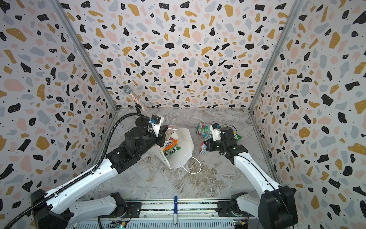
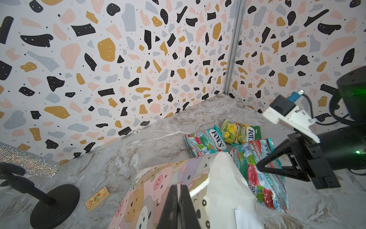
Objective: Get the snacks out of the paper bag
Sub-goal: 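Lift the teal Mint Blossom packet out of the bag with the right gripper, then lower the teal packet onto the table near the bag and open the right gripper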
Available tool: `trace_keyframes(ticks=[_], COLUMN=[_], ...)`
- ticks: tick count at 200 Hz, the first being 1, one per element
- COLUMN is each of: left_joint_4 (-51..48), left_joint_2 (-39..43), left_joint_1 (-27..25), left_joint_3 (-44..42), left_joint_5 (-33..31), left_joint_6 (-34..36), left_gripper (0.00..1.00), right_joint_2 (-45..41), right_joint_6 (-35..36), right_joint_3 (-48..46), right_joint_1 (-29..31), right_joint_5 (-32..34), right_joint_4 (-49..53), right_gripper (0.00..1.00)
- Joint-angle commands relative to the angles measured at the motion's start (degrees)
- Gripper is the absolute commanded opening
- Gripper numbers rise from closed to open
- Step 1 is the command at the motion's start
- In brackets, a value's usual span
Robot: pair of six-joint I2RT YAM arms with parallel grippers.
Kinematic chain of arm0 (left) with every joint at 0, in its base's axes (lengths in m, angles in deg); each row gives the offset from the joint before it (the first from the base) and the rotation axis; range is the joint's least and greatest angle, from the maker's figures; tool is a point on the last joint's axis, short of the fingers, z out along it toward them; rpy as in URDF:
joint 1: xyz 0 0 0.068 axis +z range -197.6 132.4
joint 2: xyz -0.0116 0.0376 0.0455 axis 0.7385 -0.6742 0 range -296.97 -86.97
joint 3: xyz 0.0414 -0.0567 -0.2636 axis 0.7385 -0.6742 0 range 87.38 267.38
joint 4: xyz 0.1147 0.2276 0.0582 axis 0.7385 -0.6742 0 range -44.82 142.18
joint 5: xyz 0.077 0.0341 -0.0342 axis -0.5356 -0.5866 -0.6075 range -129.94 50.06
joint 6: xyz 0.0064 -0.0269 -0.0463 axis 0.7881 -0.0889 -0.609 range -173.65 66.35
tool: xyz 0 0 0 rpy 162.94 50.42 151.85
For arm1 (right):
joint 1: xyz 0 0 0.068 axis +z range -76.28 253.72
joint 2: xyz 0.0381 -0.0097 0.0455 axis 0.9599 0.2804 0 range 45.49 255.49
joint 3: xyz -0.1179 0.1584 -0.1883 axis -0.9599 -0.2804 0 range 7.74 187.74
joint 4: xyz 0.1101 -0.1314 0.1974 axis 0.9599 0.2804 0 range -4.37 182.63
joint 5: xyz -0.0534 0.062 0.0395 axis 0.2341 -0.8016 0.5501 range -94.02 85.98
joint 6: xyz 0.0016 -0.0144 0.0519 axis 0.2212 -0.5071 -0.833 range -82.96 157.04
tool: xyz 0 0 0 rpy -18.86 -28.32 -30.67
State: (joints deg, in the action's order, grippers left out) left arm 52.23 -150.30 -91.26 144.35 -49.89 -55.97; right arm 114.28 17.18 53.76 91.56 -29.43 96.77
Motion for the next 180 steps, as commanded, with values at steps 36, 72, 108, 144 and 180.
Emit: trace_keyframes(ticks=[36, 72, 108, 144, 180], left_joint_4=[2.14, 2.03, 2.04, 1.97, 1.97], left_joint_2=[1.18, 1.12, 1.27, 1.23, 1.19], left_joint_1=[0.11, 0.07, 0.09, 0.07, 0.08], left_joint_3=[-0.03, 0.07, 0.03, 0.07, 0.07], left_joint_5=[-0.64, -0.68, -0.74, -0.65, -0.75], left_joint_6=[0.26, 0.31, 0.31, 0.47, 0.48], left_gripper=[0.0, 0.0, 0.0, 0.0, 0.0], right_joint_2=[8.1, 13.17, 16.83, 17.84, 18.87], right_joint_6=[-4.25, -2.7, 2.68, 6.1, 7.55], right_joint_3=[-0.68, -1.63, -1.63, -2.25, -1.74], right_joint_1=[-0.18, -1.38, -3.22, -5.24, -5.78], right_joint_5=[-16.91, -17.95, -12.54, -6.15, -1.7], right_joint_4=[-17.11, -17.52, -11.88, -9.06, -8.24], right_gripper=[0.0, 0.0, 0.0, 0.0, 0.05])
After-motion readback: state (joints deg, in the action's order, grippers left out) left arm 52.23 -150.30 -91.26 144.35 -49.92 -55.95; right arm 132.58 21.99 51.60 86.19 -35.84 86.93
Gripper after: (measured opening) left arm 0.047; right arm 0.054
